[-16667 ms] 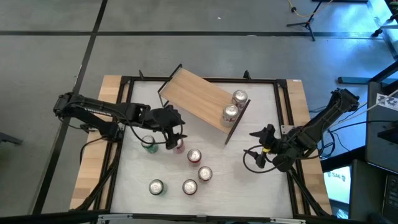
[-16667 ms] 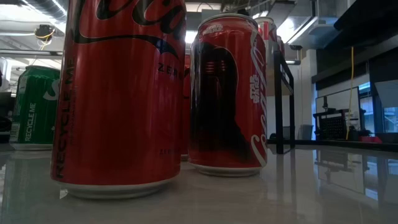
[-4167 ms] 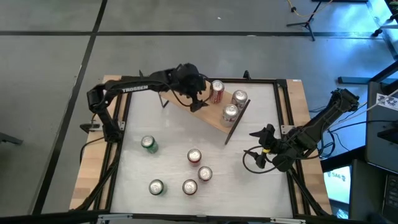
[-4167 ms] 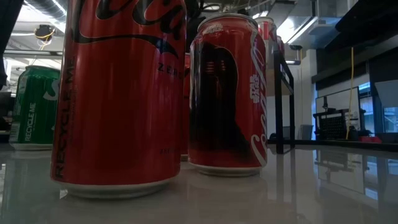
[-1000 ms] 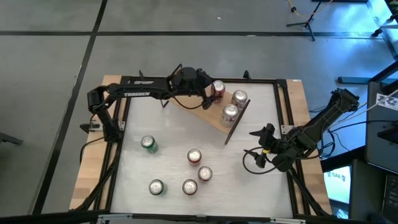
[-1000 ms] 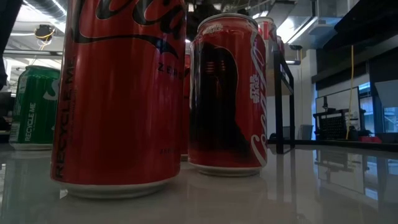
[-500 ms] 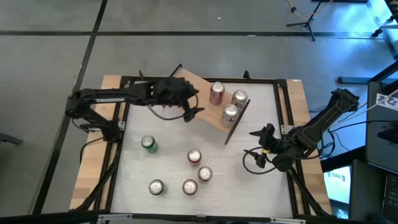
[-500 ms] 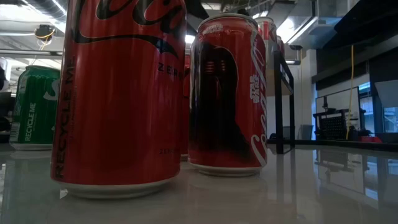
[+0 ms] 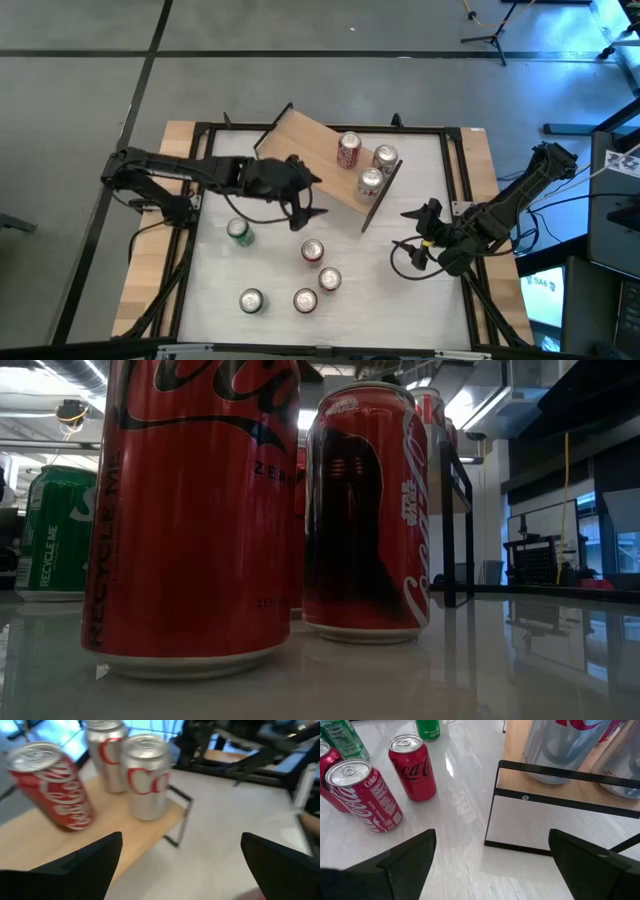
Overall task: Place canned beverage on shelf
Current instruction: Put the top red-black soda can on the shelf
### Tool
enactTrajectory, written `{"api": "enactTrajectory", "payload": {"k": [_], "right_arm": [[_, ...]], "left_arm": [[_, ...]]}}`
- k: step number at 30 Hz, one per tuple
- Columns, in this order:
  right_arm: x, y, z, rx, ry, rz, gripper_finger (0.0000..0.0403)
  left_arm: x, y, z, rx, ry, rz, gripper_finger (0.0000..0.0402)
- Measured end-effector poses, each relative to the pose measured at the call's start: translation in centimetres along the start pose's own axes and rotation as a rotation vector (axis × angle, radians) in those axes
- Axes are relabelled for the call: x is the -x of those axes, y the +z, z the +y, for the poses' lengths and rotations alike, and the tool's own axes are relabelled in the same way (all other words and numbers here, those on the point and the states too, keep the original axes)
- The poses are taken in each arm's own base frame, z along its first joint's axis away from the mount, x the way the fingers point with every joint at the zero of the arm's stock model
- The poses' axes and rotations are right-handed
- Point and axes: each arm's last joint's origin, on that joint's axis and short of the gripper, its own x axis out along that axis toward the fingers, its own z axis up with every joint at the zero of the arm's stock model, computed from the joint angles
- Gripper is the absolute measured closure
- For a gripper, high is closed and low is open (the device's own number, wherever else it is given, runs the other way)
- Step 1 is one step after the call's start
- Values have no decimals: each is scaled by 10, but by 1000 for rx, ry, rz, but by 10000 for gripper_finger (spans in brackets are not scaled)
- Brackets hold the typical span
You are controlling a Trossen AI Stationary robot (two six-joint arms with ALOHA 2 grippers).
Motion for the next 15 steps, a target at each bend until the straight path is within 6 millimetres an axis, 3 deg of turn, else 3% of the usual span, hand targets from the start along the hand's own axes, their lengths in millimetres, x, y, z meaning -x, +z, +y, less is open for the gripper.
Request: {"api": "enactTrajectory", "payload": {"k": [6, 15], "right_arm": [[0, 0, 0, 0, 0, 0, 22], [0, 0, 0, -5, 4, -3, 22]], "left_arm": [[-3, -9, -32, 63, -71, 6, 5], [-26, -29, -77, 52, -164, 19, 5]]}}
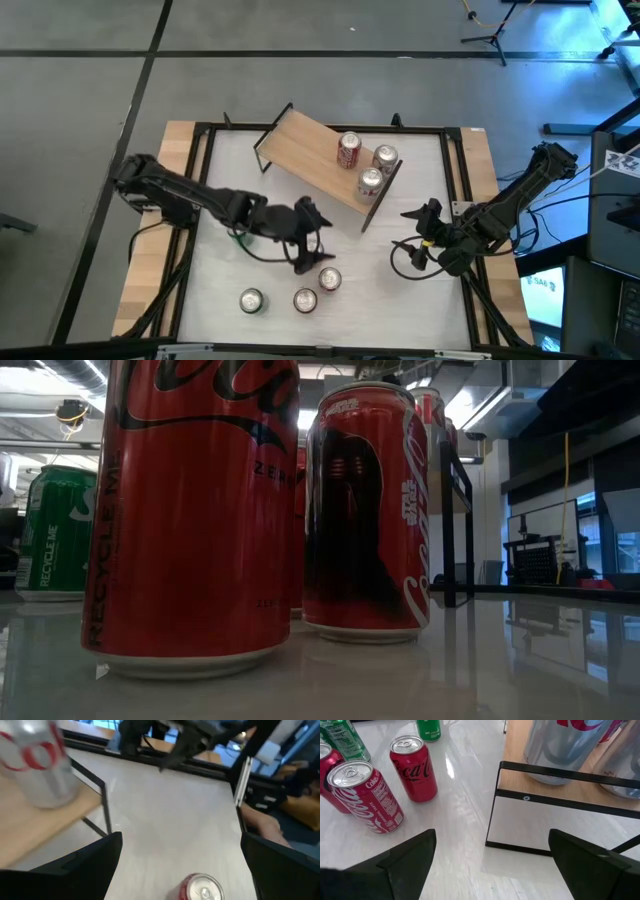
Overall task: Place canned beverage on shelf
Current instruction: Put the top red-black soda can on the shelf
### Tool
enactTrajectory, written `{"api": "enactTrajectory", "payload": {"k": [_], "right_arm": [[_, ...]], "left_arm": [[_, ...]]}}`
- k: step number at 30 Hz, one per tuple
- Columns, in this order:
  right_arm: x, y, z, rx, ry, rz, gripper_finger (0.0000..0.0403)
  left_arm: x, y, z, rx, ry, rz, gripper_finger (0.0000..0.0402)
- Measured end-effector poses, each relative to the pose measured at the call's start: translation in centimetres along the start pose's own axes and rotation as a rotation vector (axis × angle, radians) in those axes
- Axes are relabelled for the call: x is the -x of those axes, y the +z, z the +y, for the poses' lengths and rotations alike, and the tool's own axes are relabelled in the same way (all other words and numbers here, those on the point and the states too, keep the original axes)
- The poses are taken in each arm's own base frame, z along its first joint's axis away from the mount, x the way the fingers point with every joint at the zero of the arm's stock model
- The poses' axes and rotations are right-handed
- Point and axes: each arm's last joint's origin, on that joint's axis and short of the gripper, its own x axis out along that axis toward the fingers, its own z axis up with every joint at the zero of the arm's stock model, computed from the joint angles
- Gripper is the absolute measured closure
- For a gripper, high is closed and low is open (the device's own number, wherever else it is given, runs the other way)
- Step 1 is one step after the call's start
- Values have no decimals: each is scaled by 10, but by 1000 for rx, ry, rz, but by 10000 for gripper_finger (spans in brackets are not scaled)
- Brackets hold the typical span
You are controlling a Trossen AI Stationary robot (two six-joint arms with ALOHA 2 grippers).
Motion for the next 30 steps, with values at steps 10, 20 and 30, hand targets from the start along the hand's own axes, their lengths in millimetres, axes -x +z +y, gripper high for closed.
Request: {"api": "enactTrajectory", "payload": {"k": [10, 20, 30], "right_arm": [[0, 0, 0, 0, 0, 0, 22], [0, 0, 0, 0, 0, 0, 22], [0, 0, 0, 0, 14, 15, 22]], "left_arm": [[-31, -36, -27, -73, -29, 127, 5], [-55, -65, -39, -118, -24, 210, 5], [-59, -73, -45, -160, -30, 231, 5]]}}
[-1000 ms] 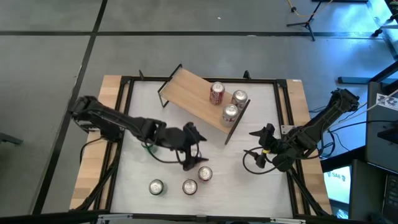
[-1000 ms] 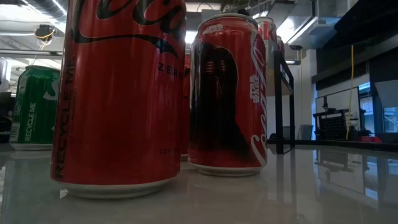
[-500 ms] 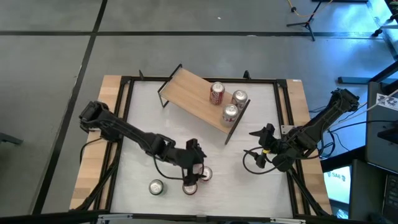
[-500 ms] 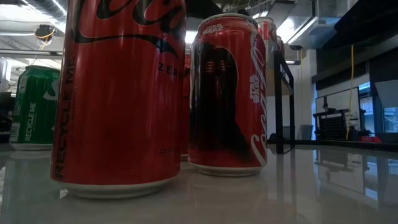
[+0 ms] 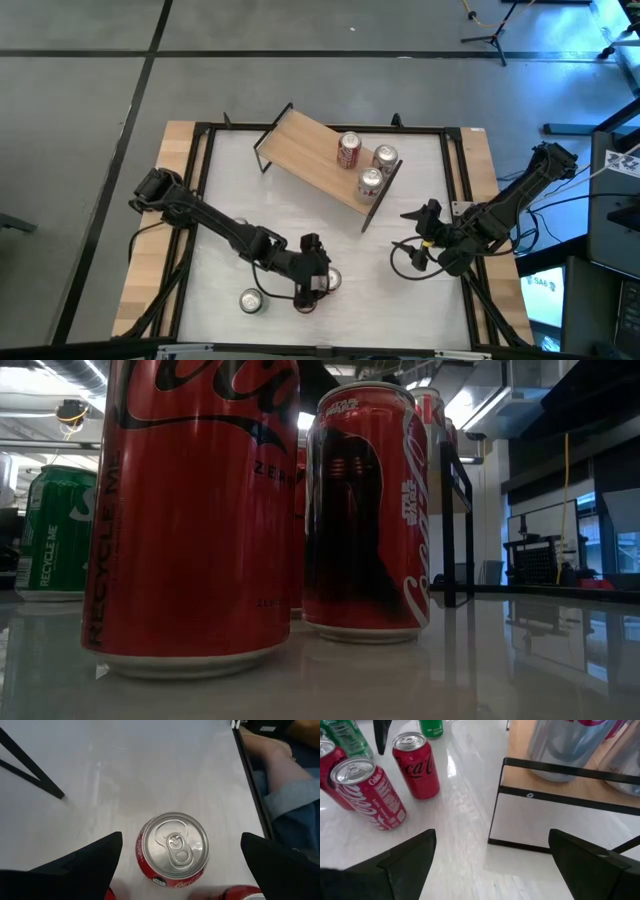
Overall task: Place canned beverage on shelf
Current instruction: Put the top red-black soda can on the shelf
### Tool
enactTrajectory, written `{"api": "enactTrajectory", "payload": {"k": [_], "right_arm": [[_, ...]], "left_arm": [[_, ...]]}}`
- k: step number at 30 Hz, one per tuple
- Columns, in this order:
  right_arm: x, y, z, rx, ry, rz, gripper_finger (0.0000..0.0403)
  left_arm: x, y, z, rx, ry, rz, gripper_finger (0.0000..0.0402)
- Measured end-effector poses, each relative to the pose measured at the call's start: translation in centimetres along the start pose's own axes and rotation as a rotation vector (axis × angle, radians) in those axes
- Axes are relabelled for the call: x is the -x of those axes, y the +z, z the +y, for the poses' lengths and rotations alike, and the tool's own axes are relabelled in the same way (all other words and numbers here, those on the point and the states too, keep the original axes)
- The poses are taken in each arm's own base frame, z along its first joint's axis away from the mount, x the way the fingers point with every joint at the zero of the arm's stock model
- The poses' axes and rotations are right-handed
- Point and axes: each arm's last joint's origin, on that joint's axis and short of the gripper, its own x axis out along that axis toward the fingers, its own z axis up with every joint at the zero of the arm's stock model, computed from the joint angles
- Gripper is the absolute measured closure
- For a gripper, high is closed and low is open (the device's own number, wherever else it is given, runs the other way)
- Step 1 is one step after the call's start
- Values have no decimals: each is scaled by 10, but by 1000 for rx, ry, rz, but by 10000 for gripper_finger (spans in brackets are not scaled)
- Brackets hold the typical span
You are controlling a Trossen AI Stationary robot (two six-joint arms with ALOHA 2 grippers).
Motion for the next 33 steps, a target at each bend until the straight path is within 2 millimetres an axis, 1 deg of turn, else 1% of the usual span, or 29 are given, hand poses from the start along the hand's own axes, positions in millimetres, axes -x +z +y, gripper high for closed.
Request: {"api": "enactTrajectory", "payload": {"k": [3, 6, 12, 15, 19, 24, 27, 29, 33], "right_arm": [[0, 0, 0, 0, 4, 4, 22], [0, 0, 0, 0, 4, 3, 22], [0, 0, 0, 0, 4, 4, 22], [0, 0, 0, -1, 4, 3, 22], [0, 0, 0, 0, 4, 3, 22], [0, 0, 0, 0, 4, 3, 22], [0, 0, 0, 0, 4, 3, 22], [0, 0, 0, 0, 4, 4, 22], [0, 0, 0, -1, 4, 4, 22]], "left_arm": [[0, -1, -1, -35, 7, 5, 5], [-4, -4, 0, -47, 45, 11, 5], [-12, -10, -1, -73, 65, 37, 5], [-12, -9, 0, -70, 97, 18, 5], [-6, -4, 3, -64, 135, -13, 5], [9, 5, 6, -22, 140, -51, 5], [18, 8, 11, 3, 184, -66, 5], [23, 8, 14, 45, 243, -71, 5], [24, 1, 20, 153, 337, -36, 5]]}}
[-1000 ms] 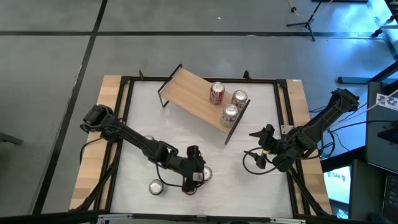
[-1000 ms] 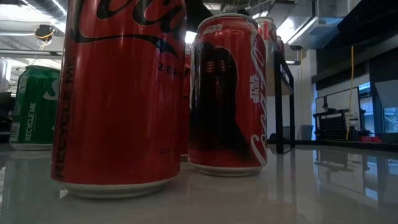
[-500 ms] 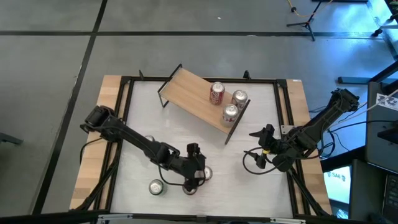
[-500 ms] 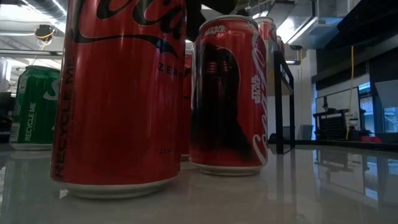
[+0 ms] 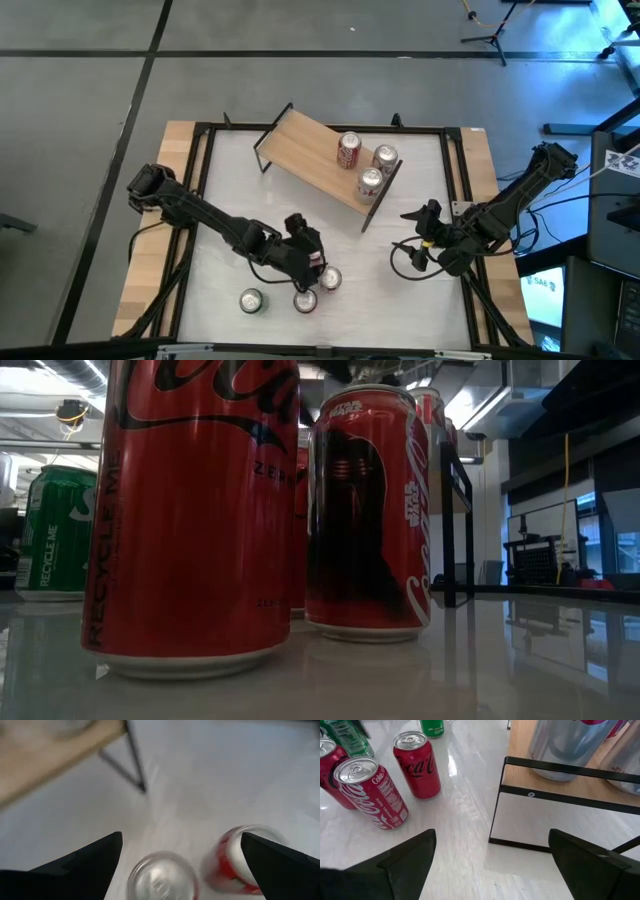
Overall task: Place canned beverage on shelf
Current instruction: Put the top red-black soda can on the shelf
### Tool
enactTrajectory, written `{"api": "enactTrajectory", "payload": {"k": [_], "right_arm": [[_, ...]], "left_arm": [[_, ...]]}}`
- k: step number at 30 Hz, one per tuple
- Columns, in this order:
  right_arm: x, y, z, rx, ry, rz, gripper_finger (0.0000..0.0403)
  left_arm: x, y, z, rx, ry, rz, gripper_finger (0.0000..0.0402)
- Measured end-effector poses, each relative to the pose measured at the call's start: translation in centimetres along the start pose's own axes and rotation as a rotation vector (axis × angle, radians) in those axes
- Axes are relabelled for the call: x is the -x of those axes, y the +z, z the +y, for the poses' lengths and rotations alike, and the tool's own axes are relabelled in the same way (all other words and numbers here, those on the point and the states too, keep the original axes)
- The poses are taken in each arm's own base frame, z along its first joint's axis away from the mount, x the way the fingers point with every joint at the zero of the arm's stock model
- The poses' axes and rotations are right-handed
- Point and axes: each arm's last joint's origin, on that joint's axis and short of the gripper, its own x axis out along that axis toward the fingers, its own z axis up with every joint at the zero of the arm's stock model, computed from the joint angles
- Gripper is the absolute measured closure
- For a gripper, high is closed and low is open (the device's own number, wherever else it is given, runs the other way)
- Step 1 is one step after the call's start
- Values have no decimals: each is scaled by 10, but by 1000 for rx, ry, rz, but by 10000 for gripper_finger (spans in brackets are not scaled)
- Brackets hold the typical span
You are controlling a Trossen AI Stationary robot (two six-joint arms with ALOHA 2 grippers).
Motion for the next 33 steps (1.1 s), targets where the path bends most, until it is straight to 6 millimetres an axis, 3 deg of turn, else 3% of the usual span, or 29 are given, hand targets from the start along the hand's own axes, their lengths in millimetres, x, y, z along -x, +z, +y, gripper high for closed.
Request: {"api": "enactTrajectory", "payload": {"k": [9, 33], "right_arm": [[0, 0, 0, 0, 0, 0, 22], [0, 0, 0, 1, -1, 1, 22]], "left_arm": [[-2, -13, 6, 207, 83, 102, 5], [-32, -29, 6, 176, 109, 216, 5]]}}
